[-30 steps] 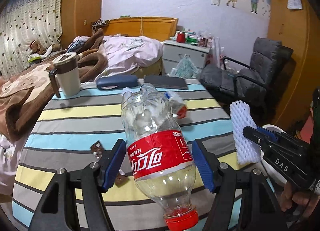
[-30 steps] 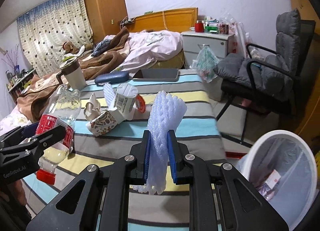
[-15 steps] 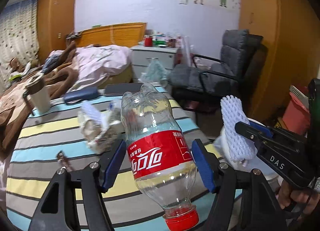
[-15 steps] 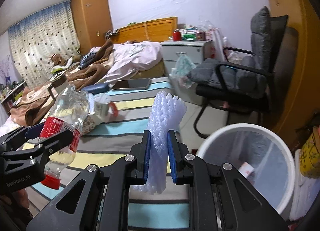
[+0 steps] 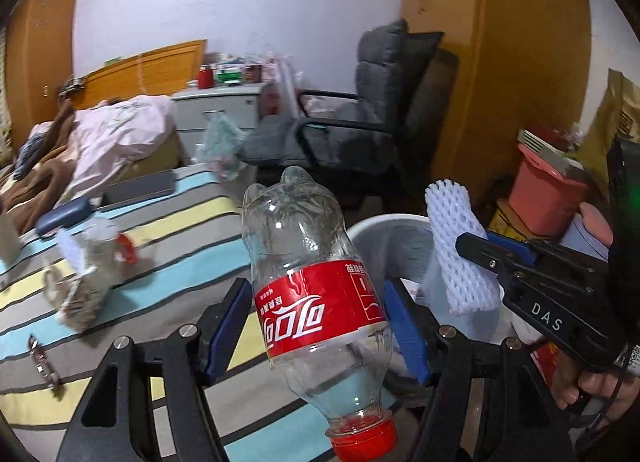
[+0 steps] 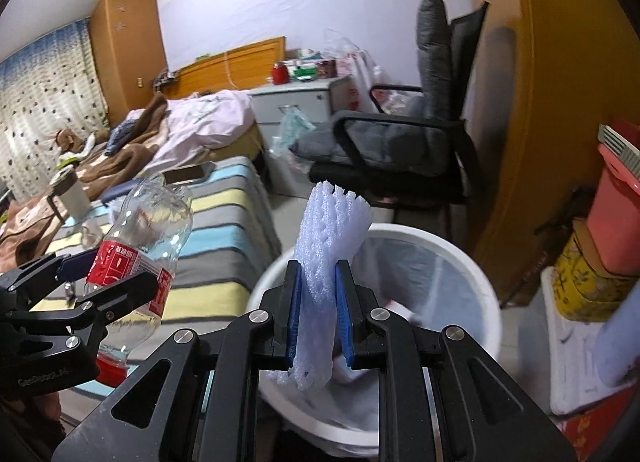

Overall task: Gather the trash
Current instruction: 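Carry the foam sleeve and Coca-Cola bottle over the white trash bin with both grippers, then open both grippers to drop the sleeve and bottle into the bin, then move both open grippers back over the trash on the table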

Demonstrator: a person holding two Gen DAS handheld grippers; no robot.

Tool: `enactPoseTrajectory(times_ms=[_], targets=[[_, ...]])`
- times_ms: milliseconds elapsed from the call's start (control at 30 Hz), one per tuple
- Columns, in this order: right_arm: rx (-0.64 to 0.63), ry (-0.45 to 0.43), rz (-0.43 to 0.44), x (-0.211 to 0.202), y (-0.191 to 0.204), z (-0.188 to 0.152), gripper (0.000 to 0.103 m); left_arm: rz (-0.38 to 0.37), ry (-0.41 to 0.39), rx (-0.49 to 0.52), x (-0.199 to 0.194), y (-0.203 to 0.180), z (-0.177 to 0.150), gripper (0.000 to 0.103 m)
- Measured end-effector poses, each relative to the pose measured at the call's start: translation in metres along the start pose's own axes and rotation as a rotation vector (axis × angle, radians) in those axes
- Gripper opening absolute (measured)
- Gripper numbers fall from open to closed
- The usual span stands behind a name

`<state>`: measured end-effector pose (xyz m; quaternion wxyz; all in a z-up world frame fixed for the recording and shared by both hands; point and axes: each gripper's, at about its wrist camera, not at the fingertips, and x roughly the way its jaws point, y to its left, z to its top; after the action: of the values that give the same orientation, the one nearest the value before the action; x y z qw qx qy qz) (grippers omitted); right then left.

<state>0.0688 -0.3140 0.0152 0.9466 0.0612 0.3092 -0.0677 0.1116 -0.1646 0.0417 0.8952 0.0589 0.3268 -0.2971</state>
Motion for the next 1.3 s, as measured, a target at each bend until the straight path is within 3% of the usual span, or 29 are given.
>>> enactPoseTrajectory(times_ms=[300,433,833,1000,1067,1100,1300], targets=[[0.036,0.059,-0.055,0.009,-0.031,-0.009,0.019,-0.091,0.063,0.031,0.033,-0.038,0.009,0.070],[0.039,0.118,-0.080,0.023,-0.042,-0.013,0.019,-0.099,0.096,0.050,0.050,-0.048,0.009,0.070],[0.049,0.187,-0.121,0.040,-0.062,-0.016,0.023,-0.122,0.166,0.053,0.084,-0.059,0.007,0.071],[0.045,0.194,-0.128,0.042,-0.065,-0.016,0.035,-0.126,0.170,0.049,0.085,-0.059,0.007,0.071],[0.044,0.193,-0.130,0.042,-0.065,-0.016,0.049,-0.128,0.161,0.037,0.084,-0.056,0.009,0.074],[0.045,0.190,-0.129,0.041,-0.065,-0.016,0.052,-0.129,0.157,0.031,0.084,-0.055,0.010,0.075],[0.051,0.172,-0.137,0.037,-0.065,-0.014,0.053,-0.130,0.149,0.021,0.080,-0.052,0.011,0.075]])
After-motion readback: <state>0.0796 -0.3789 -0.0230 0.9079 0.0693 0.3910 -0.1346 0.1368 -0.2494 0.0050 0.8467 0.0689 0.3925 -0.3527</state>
